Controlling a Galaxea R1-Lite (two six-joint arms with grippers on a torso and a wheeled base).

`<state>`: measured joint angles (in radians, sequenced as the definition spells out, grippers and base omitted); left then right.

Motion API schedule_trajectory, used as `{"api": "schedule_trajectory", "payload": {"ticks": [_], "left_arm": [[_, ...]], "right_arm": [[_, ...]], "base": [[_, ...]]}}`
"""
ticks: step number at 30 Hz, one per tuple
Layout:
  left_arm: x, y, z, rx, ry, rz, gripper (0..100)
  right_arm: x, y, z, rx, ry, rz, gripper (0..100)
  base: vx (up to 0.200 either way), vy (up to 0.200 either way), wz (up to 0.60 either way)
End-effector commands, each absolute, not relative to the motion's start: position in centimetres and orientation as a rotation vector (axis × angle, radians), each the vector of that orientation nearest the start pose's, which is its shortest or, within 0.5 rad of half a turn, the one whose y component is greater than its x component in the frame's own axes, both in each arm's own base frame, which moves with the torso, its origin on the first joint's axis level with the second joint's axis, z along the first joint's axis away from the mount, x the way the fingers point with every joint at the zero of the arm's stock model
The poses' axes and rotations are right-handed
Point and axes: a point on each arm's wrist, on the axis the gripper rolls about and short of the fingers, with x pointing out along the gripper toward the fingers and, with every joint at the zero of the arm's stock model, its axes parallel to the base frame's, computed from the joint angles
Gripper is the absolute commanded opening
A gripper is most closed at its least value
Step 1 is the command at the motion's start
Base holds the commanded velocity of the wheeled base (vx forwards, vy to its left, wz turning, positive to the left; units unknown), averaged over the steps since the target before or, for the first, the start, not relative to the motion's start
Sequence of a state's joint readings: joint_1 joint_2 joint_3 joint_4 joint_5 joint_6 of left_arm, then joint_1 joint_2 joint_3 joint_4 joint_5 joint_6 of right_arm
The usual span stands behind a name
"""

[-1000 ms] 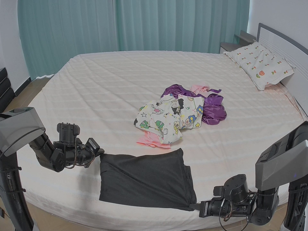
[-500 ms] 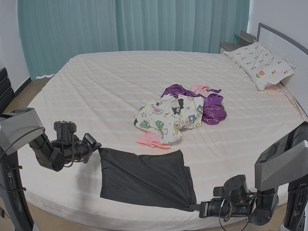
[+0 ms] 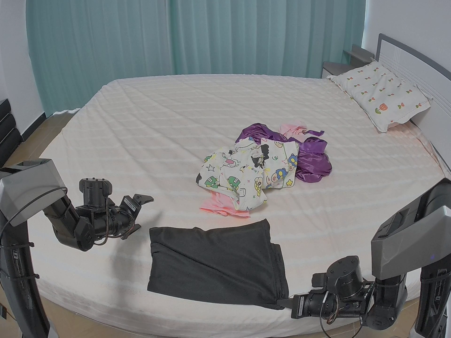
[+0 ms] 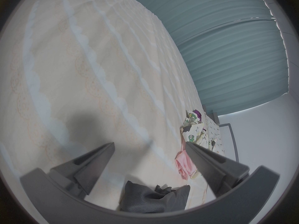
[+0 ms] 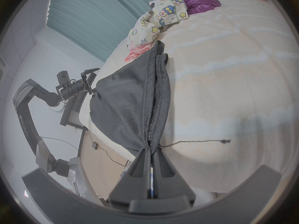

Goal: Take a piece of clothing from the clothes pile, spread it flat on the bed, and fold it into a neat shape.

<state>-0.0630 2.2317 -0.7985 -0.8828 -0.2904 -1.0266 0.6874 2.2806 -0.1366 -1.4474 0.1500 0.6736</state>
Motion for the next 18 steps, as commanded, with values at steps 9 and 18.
{"api": "schedule_trajectory", "payload": {"ticks": [9,18], "left_arm": [[32.9,-2.9,3.2,-1.054,0.733,-0.019,100],[27.5,-4.4,2.3,-0.889,0.894,-0.126,100]], "right_arm": [[20.5,14.4,0.7,0.499,0.740,0.525,100],[24.1,14.3,-0.2,0.544,0.672,0.464,100]], "base": [[0.000,0.000,0.00],[0.000,0.000,0.00]]}}
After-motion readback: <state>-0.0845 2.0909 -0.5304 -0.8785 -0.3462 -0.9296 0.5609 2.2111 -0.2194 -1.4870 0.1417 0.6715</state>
